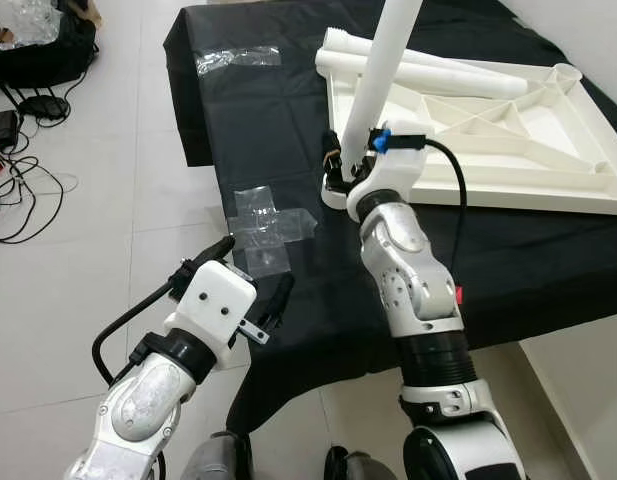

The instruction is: Building children table

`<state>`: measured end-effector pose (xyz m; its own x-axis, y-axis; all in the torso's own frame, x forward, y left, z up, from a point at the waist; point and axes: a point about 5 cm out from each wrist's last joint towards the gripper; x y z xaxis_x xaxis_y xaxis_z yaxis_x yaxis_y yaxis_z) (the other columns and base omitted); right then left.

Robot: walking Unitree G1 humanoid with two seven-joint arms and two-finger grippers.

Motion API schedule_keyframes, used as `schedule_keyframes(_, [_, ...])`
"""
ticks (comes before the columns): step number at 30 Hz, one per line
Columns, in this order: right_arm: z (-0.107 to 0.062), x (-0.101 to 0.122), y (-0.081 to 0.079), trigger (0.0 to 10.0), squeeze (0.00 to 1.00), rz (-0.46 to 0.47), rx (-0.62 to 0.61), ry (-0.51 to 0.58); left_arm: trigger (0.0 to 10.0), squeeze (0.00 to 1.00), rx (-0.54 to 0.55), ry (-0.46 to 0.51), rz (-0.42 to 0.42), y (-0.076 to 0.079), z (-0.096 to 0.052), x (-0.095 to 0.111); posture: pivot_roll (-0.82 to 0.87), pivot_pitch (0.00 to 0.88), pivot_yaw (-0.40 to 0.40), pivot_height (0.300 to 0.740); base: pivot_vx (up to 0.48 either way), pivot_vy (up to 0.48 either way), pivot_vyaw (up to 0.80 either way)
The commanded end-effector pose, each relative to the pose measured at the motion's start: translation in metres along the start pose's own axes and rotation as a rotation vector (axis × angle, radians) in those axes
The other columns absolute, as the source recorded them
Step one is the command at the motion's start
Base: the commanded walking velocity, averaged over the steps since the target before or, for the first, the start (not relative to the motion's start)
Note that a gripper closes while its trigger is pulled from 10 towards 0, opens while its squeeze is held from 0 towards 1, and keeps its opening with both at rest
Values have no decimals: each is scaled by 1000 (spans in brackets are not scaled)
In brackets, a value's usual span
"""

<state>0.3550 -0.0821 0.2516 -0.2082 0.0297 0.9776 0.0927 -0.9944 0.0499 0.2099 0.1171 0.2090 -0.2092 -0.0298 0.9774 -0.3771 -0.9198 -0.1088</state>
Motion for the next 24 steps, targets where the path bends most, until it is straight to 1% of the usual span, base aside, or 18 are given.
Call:
schedule_keyframes(1, [-6,-4,2,10000,0,27,29,-23,10000,0,-15,-6,-11,3,0,-3,103,230,-97,740,0,0,0])
schedule_keyframes(3, [-13,-9,6,10000,0,53,65,-48,10000,0,-14,-7,-14,3,0,-4,99,227,-95,740,0,0,0])
schedule_keyframes(4, [-13,-9,6,10000,0,53,65,-48,10000,0,-14,-7,-14,3,0,-4,99,227,-95,740,0,0,0])
schedule_keyframes(5, [-18,-10,9,10000,0,60,86,-50,10000,0,-15,-7,-17,3,0,-4,96,225,-95,740,0,0,0])
schedule_keyframes(6, [-18,-10,9,10000,0,60,86,-50,10000,0,-15,-7,-17,3,0,-4,96,225,-95,740,0,0,0])
schedule_keyframes(9, [-30,-13,17,10000,0,54,125,-44,10000,0,-16,-15,-42,4,1,-7,90,215,-94,740,0,0,0])
schedule_keyframes(10, [-30,-13,17,10000,0,54,125,-44,10000,0,-16,-15,-42,4,1,-7,90,215,-94,740,0,0,0])
schedule_keyframes(11, [-41,-21,27,10000,0,30,134,-52,10000,0,-7,-24,-66,6,2,-9,87,202,-93,740,0,0,0])
schedule_keyframes(12, [-41,-21,27,10000,0,30,134,-52,10000,0,-7,-24,-66,6,2,-9,87,202,-93,740,0,0,0])
schedule_keyframes(15, [-48,-30,40,10000,0,3,111,-63,10000,0,5,-30,-76,7,3,-12,87,188,-95,740,0,0,0])
schedule_keyframes(16, [-48,-30,40,10000,0,3,111,-63,10000,0,5,-30,-76,7,3,-12,87,188,-95,740,0,0,0])
schedule_keyframes(18, [-52,-36,47,10000,0,-15,99,-70,10000,0,10,-33,-80,9,3,-13,87,176,-96,740,0,0,0])
schedule_keyframes(20, [-52,-36,47,10000,0,-15,99,-70,10000,0,10,-33,-80,9,3,-13,87,176,-96,740,0,0,0])
schedule_keyframes(22, [-58,-44,57,10000,0,-55,75,-88,10000,0,24,-34,-99,11,4,-15,85,163,-97,740,0,0,0])
schedule_keyframes(24, [-58,-44,57,10000,0,-55,75,-88,10000,0,24,-34,-99,11,4,-15,85,163,-97,740,0,0,0])
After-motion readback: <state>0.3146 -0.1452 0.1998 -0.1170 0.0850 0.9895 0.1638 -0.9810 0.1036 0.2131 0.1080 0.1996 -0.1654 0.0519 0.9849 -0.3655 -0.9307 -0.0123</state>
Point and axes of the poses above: a point about 5 cm out from each wrist's last joint towards the gripper, its own z axis pointing out of the wrist towards the gripper, its own x axis along the axis of the wrist's last joint, y = z × x, and after that the axes turned 15 degrees about -z, right-handed
